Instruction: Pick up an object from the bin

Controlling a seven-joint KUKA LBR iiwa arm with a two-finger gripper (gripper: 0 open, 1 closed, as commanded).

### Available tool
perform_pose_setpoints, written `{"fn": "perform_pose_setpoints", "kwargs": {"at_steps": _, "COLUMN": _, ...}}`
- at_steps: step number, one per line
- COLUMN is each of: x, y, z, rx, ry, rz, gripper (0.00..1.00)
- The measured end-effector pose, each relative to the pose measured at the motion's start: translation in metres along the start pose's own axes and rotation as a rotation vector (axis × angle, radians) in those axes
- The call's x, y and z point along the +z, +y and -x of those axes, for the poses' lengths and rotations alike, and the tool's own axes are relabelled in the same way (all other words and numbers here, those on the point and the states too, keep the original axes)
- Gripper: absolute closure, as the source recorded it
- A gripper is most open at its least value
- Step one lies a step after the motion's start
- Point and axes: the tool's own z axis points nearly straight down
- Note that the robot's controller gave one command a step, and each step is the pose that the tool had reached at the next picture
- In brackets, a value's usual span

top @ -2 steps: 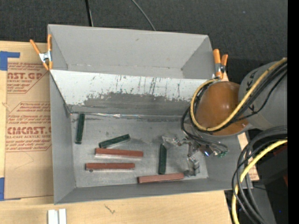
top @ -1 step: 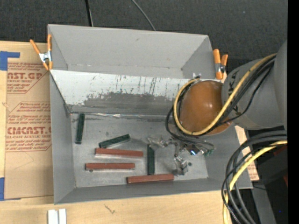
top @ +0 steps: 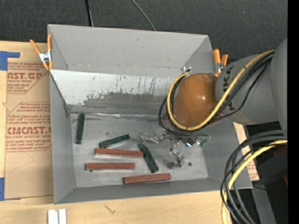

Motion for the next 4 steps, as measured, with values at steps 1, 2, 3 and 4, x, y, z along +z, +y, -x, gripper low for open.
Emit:
{"fn": "perform_pose_setpoints", "kwargs": {"at_steps": 1, "x": -0.002, "y": 0.016, "z": 0.004, "rx": 0.115, "ry": 0.0, "rz": -0.002, "gripper": 0.0}}
{"fn": "perform_pose_setpoints", "kwargs": {"at_steps": 2, "x": -0.001, "y": 0.1, "z": 0.078, "rx": -0.003, "ry": -0.004, "rz": -0.001, "gripper": 1.0}}
{"fn": "perform_pose_setpoints", "kwargs": {"at_steps": 3, "x": -0.001, "y": 0.1, "z": 0.078, "rx": -0.003, "ry": -0.004, "rz": -0.001, "gripper": 1.0}}
{"fn": "perform_pose_setpoints", "kwargs": {"at_steps": 4, "x": -0.041, "y": 0.101, "z": 0.067, "rx": 0.0, "ry": 0.008, "rz": 0.004, "gripper": 1.0}}
